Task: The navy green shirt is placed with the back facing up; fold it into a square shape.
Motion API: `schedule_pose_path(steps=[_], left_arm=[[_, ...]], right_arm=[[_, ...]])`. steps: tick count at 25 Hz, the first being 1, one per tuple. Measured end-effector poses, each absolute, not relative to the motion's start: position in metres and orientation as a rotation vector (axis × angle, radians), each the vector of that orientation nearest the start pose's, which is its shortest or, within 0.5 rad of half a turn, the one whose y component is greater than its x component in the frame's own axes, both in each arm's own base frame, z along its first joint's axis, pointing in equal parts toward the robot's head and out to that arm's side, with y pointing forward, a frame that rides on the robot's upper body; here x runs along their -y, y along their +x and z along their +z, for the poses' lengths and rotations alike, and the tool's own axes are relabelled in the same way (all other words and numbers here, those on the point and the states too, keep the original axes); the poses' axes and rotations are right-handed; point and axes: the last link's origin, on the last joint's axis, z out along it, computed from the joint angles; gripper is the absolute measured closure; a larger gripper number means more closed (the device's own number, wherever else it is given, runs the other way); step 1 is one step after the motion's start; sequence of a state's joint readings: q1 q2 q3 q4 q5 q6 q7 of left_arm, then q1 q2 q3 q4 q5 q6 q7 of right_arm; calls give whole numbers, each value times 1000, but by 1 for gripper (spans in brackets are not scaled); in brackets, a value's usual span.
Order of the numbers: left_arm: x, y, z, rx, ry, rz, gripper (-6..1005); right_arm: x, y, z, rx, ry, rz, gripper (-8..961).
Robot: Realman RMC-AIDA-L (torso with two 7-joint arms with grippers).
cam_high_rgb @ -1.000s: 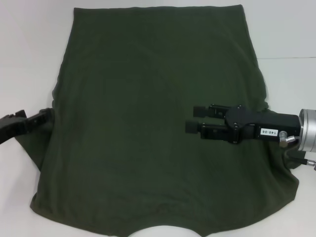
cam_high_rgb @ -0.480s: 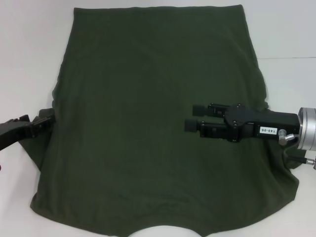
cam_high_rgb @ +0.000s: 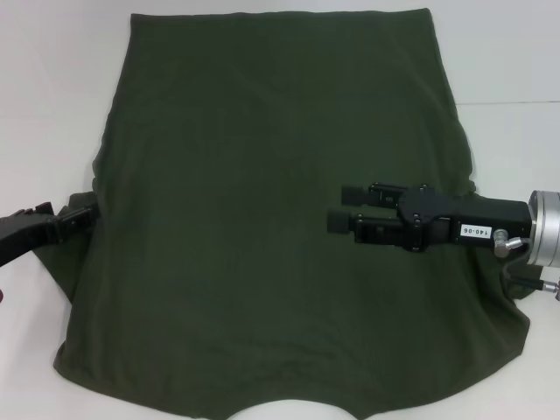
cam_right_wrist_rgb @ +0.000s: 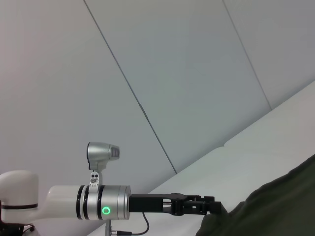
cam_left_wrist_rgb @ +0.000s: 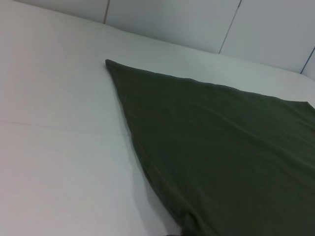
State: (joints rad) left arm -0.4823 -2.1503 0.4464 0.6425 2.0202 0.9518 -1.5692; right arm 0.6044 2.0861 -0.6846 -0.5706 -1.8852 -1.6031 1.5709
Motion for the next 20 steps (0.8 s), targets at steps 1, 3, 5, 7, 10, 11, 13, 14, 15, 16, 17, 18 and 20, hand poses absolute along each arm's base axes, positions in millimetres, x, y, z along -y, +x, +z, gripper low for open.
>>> schedule_pose_path(steps=[1, 3, 5, 7, 10, 11, 13, 14, 15, 16, 17, 18, 20], left_arm=[[-358, -352, 19, 1147, -1932, -515, 124], [-358, -352, 18, 1147, -1933, -515, 124], [-358, -352, 17, 1147, -1937, -509, 124], [-358, -353, 15, 1148, -1939, -501, 124], [-358, -352, 13, 1149, -1946, -494, 123], [-357, -352, 13, 1150, -1947, -494, 123], [-357, -352, 13, 1150, -1946, -494, 123], [-357, -352, 13, 1149, -1945, -494, 123], [-357, -353, 13, 1150, -1945, -494, 123], [-357, -353, 13, 1151, -1945, -495, 123], [-356, -353, 13, 1151, -1945, -495, 123], [-356, -352, 13, 1150, -1946, -496, 123], [-356, -352, 13, 1150, -1947, -497, 123]], right_arm=[[-341, 226, -8, -875, -2712, 986, 183], [-341, 226, -8, -875, -2712, 987, 183], [-341, 226, -8, -875, -2710, 985, 183], [-342, 226, -9, -876, -2707, 980, 184], [-342, 226, -9, -875, -2704, 976, 184], [-343, 226, -9, -874, -2704, 975, 184], [-343, 226, -9, -873, -2703, 974, 184], [-343, 226, -9, -873, -2703, 973, 184], [-343, 227, -9, -874, -2700, 971, 184], [-344, 227, -9, -875, -2699, 970, 184], [-344, 227, -9, -875, -2698, 969, 184], [-344, 227, -9, -875, -2698, 968, 184], [-344, 227, -9, -875, -2697, 968, 185]])
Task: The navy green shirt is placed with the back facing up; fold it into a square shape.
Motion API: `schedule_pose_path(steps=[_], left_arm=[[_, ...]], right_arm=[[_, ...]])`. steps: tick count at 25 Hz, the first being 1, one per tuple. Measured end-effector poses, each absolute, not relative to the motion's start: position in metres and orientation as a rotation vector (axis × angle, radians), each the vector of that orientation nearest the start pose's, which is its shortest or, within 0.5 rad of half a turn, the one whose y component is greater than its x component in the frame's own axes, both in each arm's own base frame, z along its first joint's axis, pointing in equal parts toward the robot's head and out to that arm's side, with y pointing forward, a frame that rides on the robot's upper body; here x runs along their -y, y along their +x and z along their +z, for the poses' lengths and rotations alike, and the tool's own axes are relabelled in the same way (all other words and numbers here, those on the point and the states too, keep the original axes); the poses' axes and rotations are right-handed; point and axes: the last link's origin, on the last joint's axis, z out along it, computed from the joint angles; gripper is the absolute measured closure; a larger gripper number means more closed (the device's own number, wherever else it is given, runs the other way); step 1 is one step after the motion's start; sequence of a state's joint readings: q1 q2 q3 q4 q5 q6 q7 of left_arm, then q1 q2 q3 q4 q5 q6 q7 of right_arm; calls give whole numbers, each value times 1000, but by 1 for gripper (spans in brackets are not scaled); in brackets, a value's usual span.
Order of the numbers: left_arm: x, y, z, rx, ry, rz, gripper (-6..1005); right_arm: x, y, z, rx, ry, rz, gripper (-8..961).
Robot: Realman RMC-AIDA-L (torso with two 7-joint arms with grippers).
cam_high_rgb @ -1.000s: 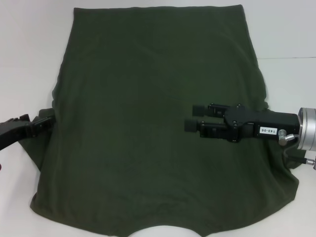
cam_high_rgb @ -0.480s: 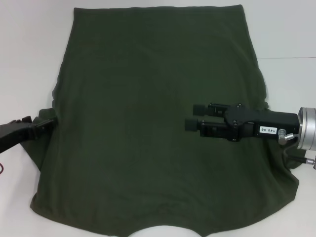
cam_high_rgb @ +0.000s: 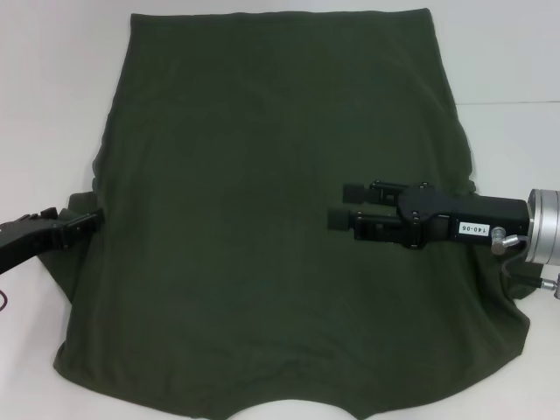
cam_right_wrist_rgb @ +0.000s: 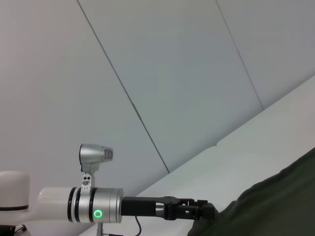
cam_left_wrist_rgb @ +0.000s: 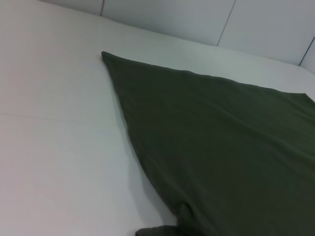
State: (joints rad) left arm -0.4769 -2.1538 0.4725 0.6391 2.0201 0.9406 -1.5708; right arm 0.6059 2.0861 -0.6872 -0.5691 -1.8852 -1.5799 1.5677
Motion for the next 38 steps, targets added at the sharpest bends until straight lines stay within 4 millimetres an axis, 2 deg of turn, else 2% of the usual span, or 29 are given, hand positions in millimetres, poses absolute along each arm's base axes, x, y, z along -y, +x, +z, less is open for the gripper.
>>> schedule_pose_path(steps=[7, 16, 21, 32, 38], left_arm=[[-357, -353, 15, 1141, -1946, -484, 124], [-356, -354, 15, 1130, -1971, -444, 291], [-357, -353, 15, 1130, -1974, -447, 532], [-360, -353, 22, 1112, -1958, -442, 971], [-367, -353, 32, 1084, -1930, -424, 1001]], right_arm=[[-343, 228, -9, -879, -2693, 970, 185], [-343, 228, -9, -876, -2692, 973, 186], [-342, 229, -9, -878, -2690, 976, 186], [-342, 229, -10, -882, -2685, 981, 187], [-341, 230, -11, -879, -2677, 993, 187]])
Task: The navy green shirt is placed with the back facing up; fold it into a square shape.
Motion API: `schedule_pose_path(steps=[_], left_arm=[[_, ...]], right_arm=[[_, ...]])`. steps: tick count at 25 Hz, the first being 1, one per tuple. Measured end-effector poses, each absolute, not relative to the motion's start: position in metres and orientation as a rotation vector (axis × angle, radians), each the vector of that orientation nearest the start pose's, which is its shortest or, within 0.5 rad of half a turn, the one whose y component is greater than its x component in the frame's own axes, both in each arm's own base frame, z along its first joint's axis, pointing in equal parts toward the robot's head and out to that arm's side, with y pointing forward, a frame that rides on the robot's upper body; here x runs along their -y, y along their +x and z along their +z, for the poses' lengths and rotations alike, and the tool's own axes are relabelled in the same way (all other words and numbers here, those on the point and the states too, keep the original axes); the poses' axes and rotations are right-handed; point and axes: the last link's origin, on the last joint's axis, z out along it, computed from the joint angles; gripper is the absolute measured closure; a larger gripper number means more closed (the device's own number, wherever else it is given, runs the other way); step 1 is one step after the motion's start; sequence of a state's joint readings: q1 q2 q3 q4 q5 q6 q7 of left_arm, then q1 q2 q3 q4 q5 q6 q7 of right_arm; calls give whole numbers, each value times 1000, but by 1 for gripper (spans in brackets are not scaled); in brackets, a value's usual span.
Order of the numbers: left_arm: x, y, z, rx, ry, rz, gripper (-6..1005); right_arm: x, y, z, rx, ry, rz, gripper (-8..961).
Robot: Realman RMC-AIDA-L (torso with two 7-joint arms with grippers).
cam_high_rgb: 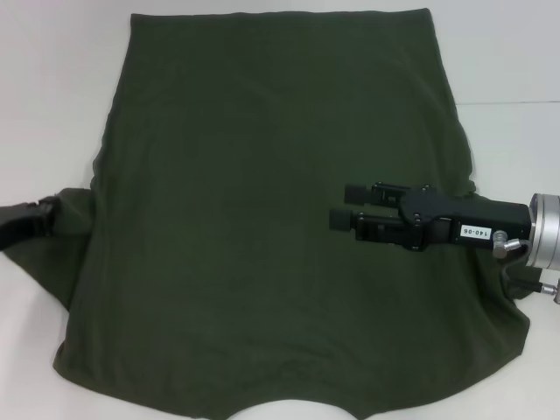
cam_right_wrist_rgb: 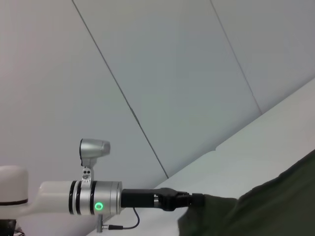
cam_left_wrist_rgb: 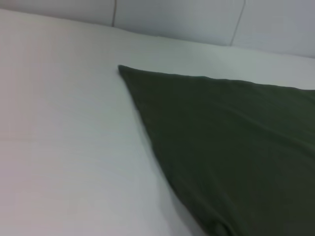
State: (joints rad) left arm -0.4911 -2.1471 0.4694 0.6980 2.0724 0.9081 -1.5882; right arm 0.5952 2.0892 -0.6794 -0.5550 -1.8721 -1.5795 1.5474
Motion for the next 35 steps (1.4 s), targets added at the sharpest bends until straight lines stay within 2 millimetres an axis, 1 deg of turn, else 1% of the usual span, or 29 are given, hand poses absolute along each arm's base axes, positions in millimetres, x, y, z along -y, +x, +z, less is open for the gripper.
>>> schedule_pose_path(steps=[8, 15, 23, 29, 35], left_arm=[[-376, -355, 42, 1046, -1885, -386, 1001], [-381, -358, 49, 1022, -1844, -346, 1000], [-387, -358, 60, 984, -1817, -325, 1000], [-390, -359, 65, 972, -1791, -308, 1000], [-391, -358, 66, 967, -1793, -310, 1001]], right_arm=[[-341, 230, -11, -881, -2675, 994, 187], [-340, 231, -12, -885, -2674, 996, 187], [-340, 230, -12, -886, -2675, 997, 186], [-341, 230, -12, -885, -2671, 1006, 186], [-341, 230, -12, -884, -2669, 1010, 186]])
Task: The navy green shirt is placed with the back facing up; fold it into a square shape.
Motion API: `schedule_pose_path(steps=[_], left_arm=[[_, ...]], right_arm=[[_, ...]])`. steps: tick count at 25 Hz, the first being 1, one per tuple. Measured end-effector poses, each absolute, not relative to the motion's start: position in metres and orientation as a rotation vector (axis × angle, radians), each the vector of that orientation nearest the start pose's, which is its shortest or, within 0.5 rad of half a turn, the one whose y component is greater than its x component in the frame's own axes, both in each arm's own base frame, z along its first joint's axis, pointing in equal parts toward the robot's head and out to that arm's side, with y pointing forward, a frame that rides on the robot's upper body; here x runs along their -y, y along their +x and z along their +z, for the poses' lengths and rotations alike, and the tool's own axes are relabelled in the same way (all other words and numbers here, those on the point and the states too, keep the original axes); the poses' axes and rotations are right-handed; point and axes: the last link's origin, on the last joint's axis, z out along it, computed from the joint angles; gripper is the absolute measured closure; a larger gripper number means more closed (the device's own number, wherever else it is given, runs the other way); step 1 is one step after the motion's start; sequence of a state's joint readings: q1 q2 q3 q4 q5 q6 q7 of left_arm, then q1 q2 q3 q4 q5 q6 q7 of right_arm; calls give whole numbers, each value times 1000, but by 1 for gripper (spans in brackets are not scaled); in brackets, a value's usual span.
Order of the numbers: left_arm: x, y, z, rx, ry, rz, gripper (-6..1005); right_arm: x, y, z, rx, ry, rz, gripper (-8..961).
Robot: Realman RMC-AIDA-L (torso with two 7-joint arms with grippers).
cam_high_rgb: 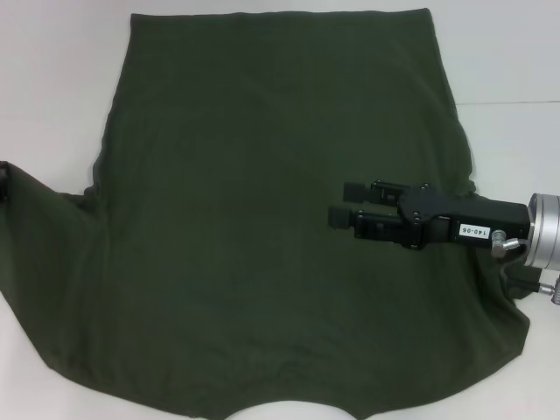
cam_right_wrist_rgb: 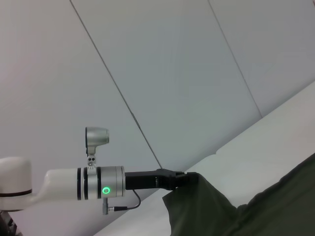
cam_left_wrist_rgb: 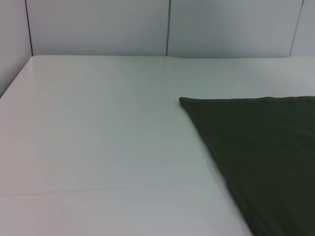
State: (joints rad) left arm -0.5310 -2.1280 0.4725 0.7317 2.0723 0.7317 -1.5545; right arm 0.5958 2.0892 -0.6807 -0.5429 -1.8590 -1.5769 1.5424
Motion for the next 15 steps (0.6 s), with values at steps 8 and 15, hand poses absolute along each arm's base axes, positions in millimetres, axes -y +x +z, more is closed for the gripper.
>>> schedule_pose_path(steps=[8, 15], left_arm=[[-382, -336, 64, 984, -1909, -451, 1001], [-369, -304, 58, 1025, -2090, -616, 997]], right_arm=[[-340, 231, -13, -887, -2666, 1013, 187], [-339, 232, -14, -881, -2667, 1013, 186]])
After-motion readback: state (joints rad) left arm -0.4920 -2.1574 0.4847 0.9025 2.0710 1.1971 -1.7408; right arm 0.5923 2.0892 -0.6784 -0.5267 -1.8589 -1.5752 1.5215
